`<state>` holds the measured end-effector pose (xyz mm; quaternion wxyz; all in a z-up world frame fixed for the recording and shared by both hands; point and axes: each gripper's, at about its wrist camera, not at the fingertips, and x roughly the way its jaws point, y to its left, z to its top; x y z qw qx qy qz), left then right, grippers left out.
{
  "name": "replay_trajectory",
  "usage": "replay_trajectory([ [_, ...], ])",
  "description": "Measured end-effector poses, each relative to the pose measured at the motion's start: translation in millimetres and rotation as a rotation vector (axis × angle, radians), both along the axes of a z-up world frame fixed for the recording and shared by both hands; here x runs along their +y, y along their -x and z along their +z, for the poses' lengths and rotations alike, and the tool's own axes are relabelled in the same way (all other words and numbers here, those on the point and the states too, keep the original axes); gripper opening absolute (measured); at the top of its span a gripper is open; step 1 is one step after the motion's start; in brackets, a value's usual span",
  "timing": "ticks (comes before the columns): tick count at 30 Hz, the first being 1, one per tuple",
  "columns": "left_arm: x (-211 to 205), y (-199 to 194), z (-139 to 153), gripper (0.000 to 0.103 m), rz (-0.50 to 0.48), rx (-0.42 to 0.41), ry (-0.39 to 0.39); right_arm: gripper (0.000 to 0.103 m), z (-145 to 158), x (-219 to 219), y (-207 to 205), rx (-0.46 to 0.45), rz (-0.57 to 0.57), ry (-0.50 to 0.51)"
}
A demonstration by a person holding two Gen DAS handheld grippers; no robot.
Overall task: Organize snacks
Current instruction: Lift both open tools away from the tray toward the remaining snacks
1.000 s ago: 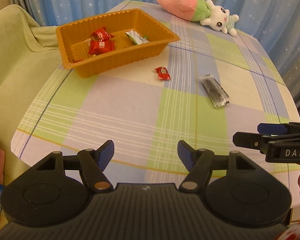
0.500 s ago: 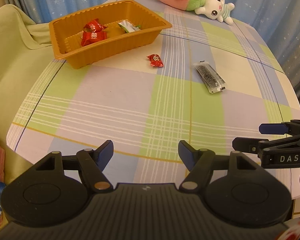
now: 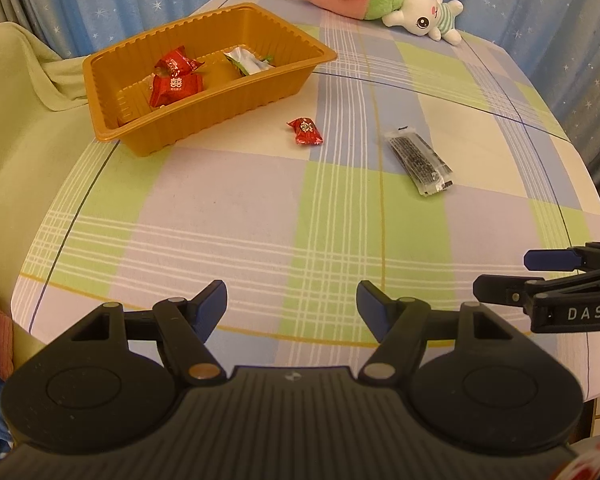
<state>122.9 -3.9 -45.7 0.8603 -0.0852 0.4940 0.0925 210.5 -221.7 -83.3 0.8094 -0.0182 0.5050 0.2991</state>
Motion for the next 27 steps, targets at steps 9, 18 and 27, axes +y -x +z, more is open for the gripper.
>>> replay_trajectory([
  [9, 13.2, -17.9, -0.8, 0.069, -0.014, -0.020, 0.006, 0.087, 0.8, 9.7, -4.6, -0.045, -0.013, 0.001],
  [18, 26.8, -33.3, 1.8, 0.069, -0.036, -0.041, 0.009, 0.087, 3.0, 17.4, -19.0, -0.118, -0.048, 0.029],
  [27, 42.6, -51.0, 0.1, 0.069, -0.035, -0.061, 0.006, 0.086, 9.9, 33.3, -38.1, -0.226, -0.052, 0.031],
])
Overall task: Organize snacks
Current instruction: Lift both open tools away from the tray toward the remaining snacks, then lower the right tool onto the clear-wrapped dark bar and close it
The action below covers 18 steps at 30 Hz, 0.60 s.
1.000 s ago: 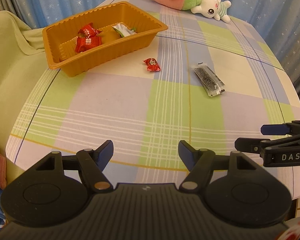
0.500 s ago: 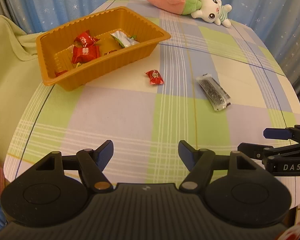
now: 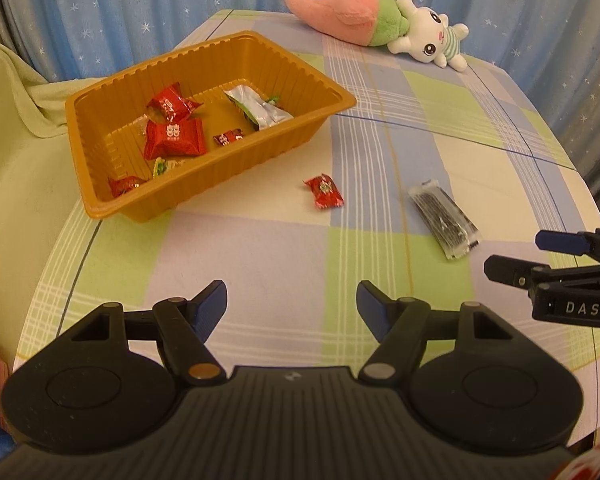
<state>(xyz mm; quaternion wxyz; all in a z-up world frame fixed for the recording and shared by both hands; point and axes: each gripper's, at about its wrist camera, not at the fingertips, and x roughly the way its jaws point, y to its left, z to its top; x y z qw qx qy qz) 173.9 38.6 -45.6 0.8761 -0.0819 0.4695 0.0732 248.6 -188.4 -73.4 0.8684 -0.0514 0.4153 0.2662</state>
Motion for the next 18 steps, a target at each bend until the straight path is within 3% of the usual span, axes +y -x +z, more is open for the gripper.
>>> replay_trajectory([
  [11, 13.6, -24.5, -13.0, 0.069, -0.006, -0.006, -0.001, 0.086, -14.5, 25.9, -23.3, -0.083, 0.014, 0.019],
  [18, 21.9, -35.9, -22.2, 0.069, -0.007, 0.009, -0.001, 0.086, -30.5, 34.6, -39.6, -0.068, -0.009, 0.027],
])
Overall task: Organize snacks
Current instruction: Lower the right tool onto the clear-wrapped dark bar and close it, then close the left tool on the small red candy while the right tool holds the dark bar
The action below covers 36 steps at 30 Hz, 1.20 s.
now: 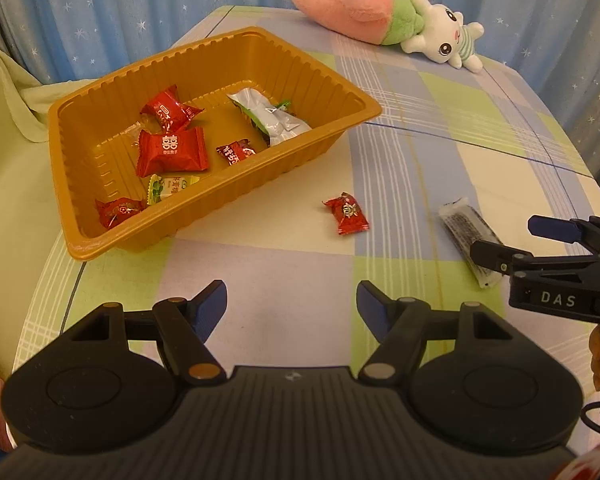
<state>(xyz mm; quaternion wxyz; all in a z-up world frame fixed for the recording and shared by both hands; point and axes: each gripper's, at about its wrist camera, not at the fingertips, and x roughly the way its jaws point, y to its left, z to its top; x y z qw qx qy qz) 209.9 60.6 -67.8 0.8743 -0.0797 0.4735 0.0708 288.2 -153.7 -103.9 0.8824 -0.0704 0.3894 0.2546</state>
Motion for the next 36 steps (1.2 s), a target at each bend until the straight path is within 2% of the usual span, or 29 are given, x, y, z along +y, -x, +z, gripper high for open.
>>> replay_trajectory([
  [5, 4.7, -6.6, -4.0, 0.069, -0.001, 0.009, 0.000, 0.083, -8.0, 8.0, -9.5, -0.004, 0.003, 0.019],
  [10, 6.8, -12.9, -4.8, 0.069, -0.011, 0.010, 0.001, 0.071, -14.3, 13.7, -17.1, 0.012, 0.010, 0.032],
  [16, 7.2, -18.4, -5.8, 0.069, -0.020, 0.011, 0.002, 0.062, -20.3, 19.5, -19.2, 0.028, 0.017, 0.047],
  [19, 7.6, -21.2, -6.5, 0.069, -0.022, 0.011, 0.005, 0.054, -23.4, 22.3, -19.6, 0.036, 0.026, 0.053],
  [23, 6.4, -24.4, -7.7, 0.069, -0.028, 0.013, 0.006, 0.049, -26.2, 23.1, -20.0, 0.038, 0.029, 0.065],
  [25, 5.5, -25.7, -8.2, 0.069, -0.033, 0.014, 0.007, 0.040, -26.1, 21.7, -21.5, 0.041, 0.026, 0.057],
  [30, 2.5, -29.0, -9.4, 0.069, -0.042, 0.014, 0.012, 0.038, -24.2, 20.8, -23.4, 0.044, 0.023, 0.067],
  [36, -1.2, -33.6, -11.3, 0.069, -0.046, 0.008, 0.020, 0.038, -14.2, 10.4, -24.7, 0.047, -0.012, 0.024],
])
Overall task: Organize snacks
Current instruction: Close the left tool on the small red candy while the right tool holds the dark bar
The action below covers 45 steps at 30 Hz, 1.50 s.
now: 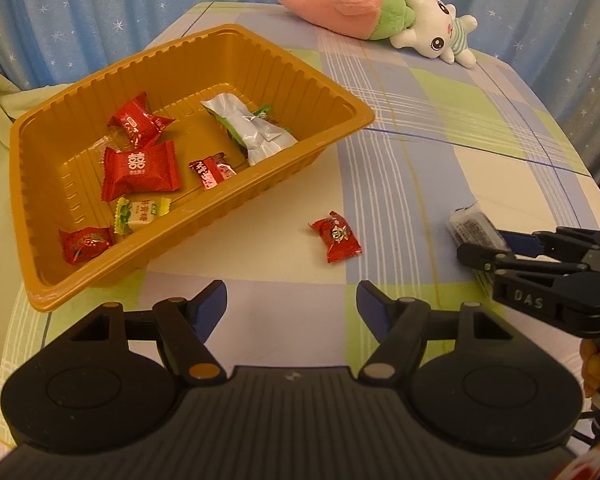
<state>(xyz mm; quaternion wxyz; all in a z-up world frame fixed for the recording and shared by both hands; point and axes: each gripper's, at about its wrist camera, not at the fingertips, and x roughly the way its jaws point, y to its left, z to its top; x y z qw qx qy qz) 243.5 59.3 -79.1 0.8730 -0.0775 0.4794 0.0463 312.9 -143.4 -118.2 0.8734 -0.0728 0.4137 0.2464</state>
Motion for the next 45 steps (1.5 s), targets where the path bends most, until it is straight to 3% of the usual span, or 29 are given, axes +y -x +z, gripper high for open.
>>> replay_trajectory([
  [10, -11.9, -14.2, -6.9, 0.069, -0.001, -0.038, 0.019, 0.038, 25.5, -28.2, -2.6, -0.021, -0.074, -0.050],
  [21, -20.1, -41.1, -17.6, 0.066, -0.008, -0.056, -0.002, 0.038, 34.1, -62.0, 3.7, -0.020, -0.167, -0.068],
  [37, -29.4, -59.1, -31.5, 0.020, -0.051, -0.038, -0.078, 0.038, 37.5, -82.2, 13.5, -0.008, -0.218, -0.075],
  [45, -30.8, -53.5, -24.5, 0.019, -0.061, -0.043, -0.079, 0.038, 40.3, -75.7, 12.7, -0.014, -0.191, -0.086],
])
